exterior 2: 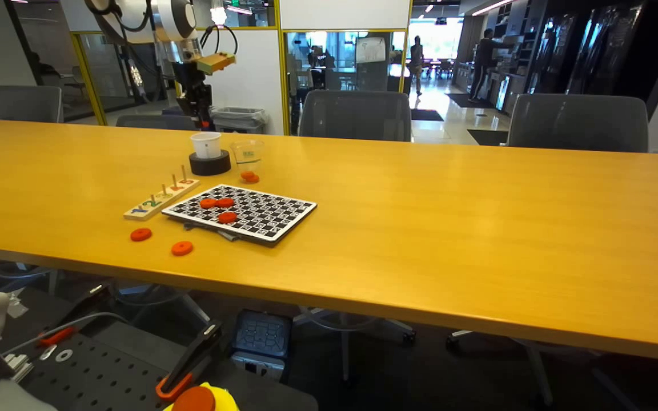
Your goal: Pick up all the orange objects from the checkers board and the table, and put them in two cups
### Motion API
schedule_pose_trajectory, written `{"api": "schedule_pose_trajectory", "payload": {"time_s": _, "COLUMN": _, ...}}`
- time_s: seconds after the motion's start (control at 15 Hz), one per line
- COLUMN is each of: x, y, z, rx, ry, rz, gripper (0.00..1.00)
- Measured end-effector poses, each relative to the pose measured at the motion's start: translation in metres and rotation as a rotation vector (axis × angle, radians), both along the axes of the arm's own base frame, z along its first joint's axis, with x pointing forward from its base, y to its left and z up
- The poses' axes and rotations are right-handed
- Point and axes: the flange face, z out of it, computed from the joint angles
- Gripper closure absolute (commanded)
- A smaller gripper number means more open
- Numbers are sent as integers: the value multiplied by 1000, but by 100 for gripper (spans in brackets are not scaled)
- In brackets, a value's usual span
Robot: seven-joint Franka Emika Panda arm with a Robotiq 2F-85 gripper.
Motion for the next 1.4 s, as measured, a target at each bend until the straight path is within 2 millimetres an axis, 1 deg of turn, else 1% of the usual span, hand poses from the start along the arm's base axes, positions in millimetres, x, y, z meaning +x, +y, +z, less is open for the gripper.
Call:
{"api": "schedule_pose_trajectory", "payload": {"time_s": 0.4, "x": 16, "y": 10, "z": -7, "rx": 5, "ry": 6, "rz": 23, "gripper": 79}}
{"api": "schedule_pose_trajectory", "payload": {"time_s": 0.53, "x": 20, "y": 10, "z": -10, "rx": 7, "ry": 7, "rz": 25, "gripper": 33}}
{"api": "schedule_pose_trajectory", "payload": {"time_s": 0.67, "x": 23, "y": 9, "z": -11, "rx": 7, "ry": 13, "rz": 23, "gripper": 29}}
{"api": "schedule_pose_trajectory", "payload": {"time_s": 0.93, "x": 26, "y": 7, "z": -13, "rx": 0, "ry": 27, "rz": 16, "gripper": 1}}
{"api": "schedule_pose_trajectory", "payload": {"time_s": 1.2, "x": 27, "y": 3, "z": -10, "rx": -3, "ry": 24, "rz": -4, "gripper": 0}}
{"api": "schedule_pose_trajectory", "payload": {"time_s": 1.4, "x": 25, "y": -7, "z": -2, "rx": -9, "ry": 16, "rz": -93, "gripper": 0}}
